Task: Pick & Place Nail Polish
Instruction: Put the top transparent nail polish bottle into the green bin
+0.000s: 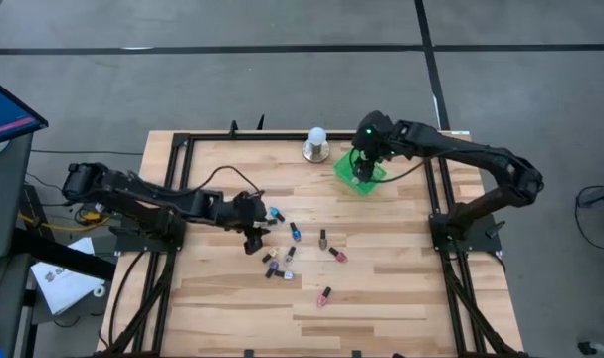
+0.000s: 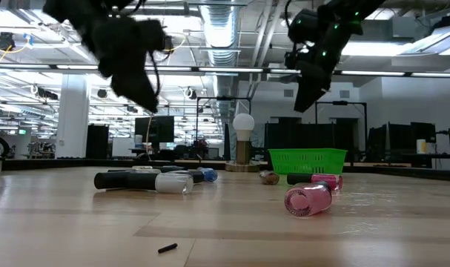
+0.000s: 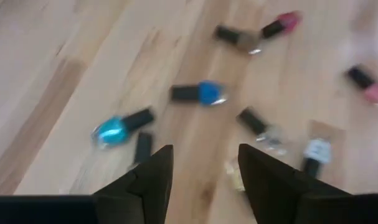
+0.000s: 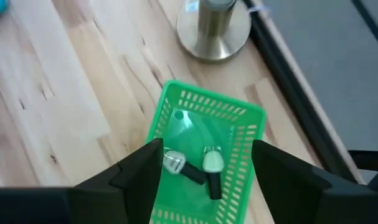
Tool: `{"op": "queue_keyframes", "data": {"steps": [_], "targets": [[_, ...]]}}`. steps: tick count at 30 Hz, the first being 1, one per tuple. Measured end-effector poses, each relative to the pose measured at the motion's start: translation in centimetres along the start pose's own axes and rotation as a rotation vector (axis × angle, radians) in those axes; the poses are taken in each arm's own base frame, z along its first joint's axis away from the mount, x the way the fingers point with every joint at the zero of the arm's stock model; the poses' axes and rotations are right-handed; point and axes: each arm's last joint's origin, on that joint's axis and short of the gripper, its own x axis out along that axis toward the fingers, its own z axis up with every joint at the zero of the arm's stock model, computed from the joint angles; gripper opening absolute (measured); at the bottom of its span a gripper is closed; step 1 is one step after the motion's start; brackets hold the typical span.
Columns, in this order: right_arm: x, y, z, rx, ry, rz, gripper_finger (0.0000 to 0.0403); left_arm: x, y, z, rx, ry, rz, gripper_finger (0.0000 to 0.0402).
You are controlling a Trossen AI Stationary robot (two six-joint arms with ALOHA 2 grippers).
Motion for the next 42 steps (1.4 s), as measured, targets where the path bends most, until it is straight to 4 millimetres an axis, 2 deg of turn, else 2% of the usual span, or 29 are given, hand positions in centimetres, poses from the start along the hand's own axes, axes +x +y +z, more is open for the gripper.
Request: {"op": "queue_keyframes", "data": {"steps": [6, 15, 23, 28, 37, 42], "targets": [[-1.1, -0.1, 0.0, 0.01, -0.036, -0.005, 0.0225, 1.7, 1.0, -2.7, -0.022, -0.114, 0.038, 0.0196], [-0.5, 0.0, 0.0, 0.009, -0.017, -0.002, 0.0224, 2.6, 2.4, -5.1, -0.029, -0.121, 0.113, 0.0211], [-0.3, 0.0, 0.1, 0.016, -0.024, 0.0, 0.0224, 2.9, 2.8, -6.1, -0.03, -0.144, 0.14, 0.021], [-0.3, 0.0, 0.1, 0.016, -0.024, 0.0, 0.0223, 3.4, 2.7, -6.1, 0.036, -0.152, 0.142, 0.0209], [-0.3, 0.0, 0.1, 0.017, -0.023, 0.001, 0.0222, 6.5, 2.6, -7.6, 0.03, -0.071, 0.16, 0.0209], [-0.3, 0.0, 0.1, 0.027, -0.024, 0.01, 0.0222, 7.3, 2.7, -8.1, -0.005, -0.049, 0.183, 0.0196]]}}
